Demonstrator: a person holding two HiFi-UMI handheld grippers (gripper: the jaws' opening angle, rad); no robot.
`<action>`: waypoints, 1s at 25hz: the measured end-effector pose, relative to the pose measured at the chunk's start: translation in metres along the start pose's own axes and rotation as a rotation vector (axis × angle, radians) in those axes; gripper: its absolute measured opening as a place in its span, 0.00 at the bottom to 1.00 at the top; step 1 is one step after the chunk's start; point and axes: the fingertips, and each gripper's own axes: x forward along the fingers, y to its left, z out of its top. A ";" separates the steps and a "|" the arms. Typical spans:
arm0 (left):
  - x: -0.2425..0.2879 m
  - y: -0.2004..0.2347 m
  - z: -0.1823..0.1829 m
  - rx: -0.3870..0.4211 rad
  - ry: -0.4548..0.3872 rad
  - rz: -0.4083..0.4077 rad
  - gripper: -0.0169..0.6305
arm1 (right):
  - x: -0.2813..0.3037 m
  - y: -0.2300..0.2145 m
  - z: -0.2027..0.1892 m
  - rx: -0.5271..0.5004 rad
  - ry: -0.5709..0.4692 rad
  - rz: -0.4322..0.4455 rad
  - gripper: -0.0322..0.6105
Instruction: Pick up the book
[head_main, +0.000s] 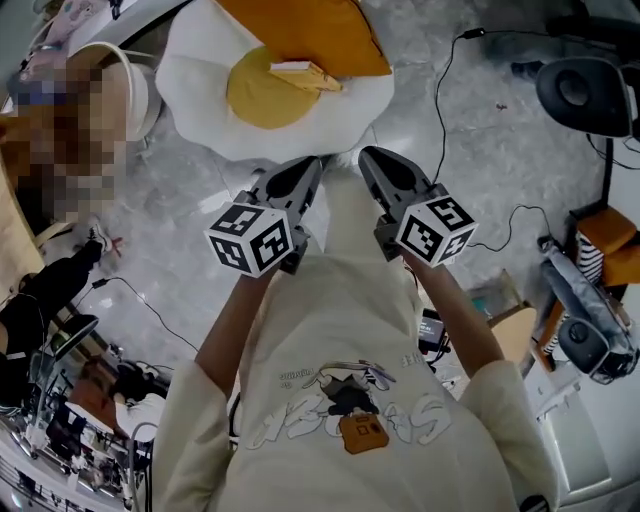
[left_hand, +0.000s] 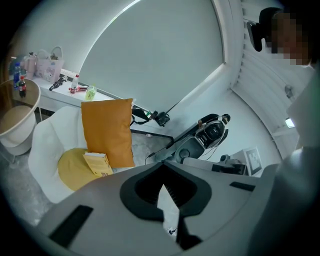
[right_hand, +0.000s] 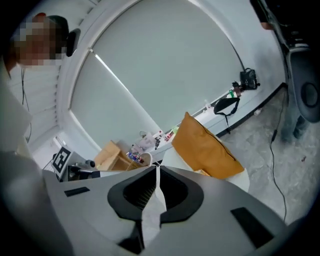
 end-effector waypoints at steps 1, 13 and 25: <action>0.009 0.002 0.001 -0.004 -0.003 0.003 0.04 | 0.003 -0.005 0.002 -0.031 0.011 0.003 0.09; 0.080 0.080 -0.011 -0.108 -0.009 0.067 0.04 | 0.079 -0.071 -0.012 -0.143 0.099 0.012 0.09; 0.127 0.136 -0.030 -0.217 -0.027 0.116 0.04 | 0.143 -0.117 -0.026 -0.231 0.214 0.086 0.20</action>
